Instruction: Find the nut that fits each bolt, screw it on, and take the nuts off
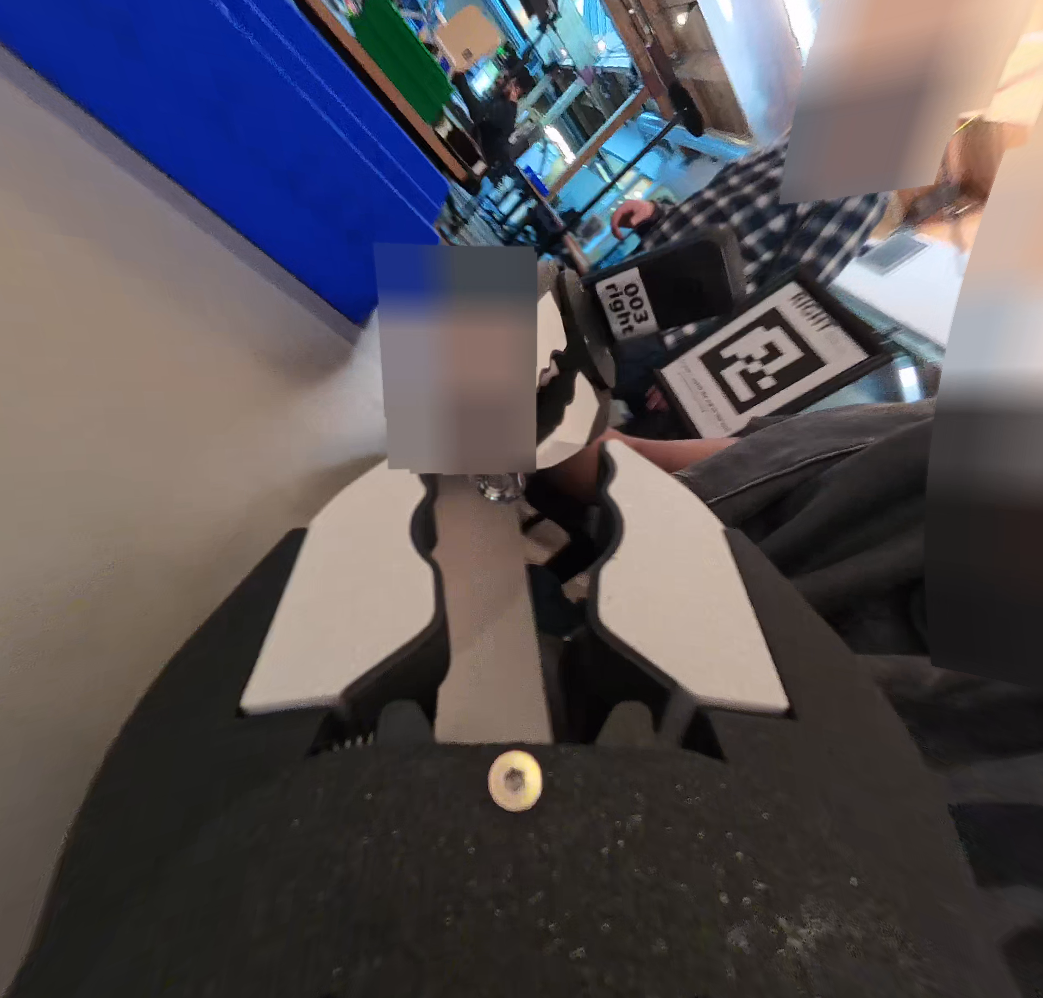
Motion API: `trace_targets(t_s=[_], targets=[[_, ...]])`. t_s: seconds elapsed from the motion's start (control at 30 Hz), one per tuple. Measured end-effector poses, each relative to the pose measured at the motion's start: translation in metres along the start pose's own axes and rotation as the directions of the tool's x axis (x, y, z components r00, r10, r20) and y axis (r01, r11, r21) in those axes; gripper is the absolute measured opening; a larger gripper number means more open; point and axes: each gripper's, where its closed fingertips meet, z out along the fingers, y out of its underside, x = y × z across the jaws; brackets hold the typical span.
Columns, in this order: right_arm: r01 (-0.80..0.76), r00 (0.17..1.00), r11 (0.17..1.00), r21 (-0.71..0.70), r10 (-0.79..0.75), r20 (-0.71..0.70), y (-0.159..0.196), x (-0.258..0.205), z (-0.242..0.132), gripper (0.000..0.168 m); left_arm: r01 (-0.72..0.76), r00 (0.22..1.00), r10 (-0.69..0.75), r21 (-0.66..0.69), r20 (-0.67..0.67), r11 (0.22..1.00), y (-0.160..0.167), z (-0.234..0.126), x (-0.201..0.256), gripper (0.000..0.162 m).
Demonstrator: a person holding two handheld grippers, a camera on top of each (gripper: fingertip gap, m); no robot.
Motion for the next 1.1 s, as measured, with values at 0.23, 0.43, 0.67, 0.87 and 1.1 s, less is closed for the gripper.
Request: trace_targets(t_s=[0.23,0.43,0.67,0.87,1.1], targets=[[-0.507,0.838,0.862,-0.005,0.494,0.23,-0.003,-0.005,0.009,0.018,-0.472,0.863,0.481,-0.089,0.155,0.877,0.005,-0.008,0.005,0.055],[-0.748,0.589,0.662,-0.049,0.695,0.412,-0.014,-0.012,0.007,0.018,-0.647,0.723,0.67,-0.174,0.168,0.743,0.016,-0.002,0.016,0.045],[-0.824,0.453,0.562,-0.073,0.729,0.513,-0.024,-0.016,0.003,0.018,-0.677,0.697,0.694,-0.153,0.179,0.72,0.013,-0.003,0.021,0.018],[-0.562,0.788,0.825,0.065,0.51,0.345,-0.02,-0.013,0.004,0.018,-0.485,0.857,0.5,-0.128,0.129,0.865,0.012,-0.002,0.017,0.018],[0.24,0.97,0.971,-0.018,-0.24,-0.032,-0.006,-0.013,0.001,0.018,-0.076,0.996,0.08,-0.136,0.031,0.988,0.019,0.003,0.013,0.018]])
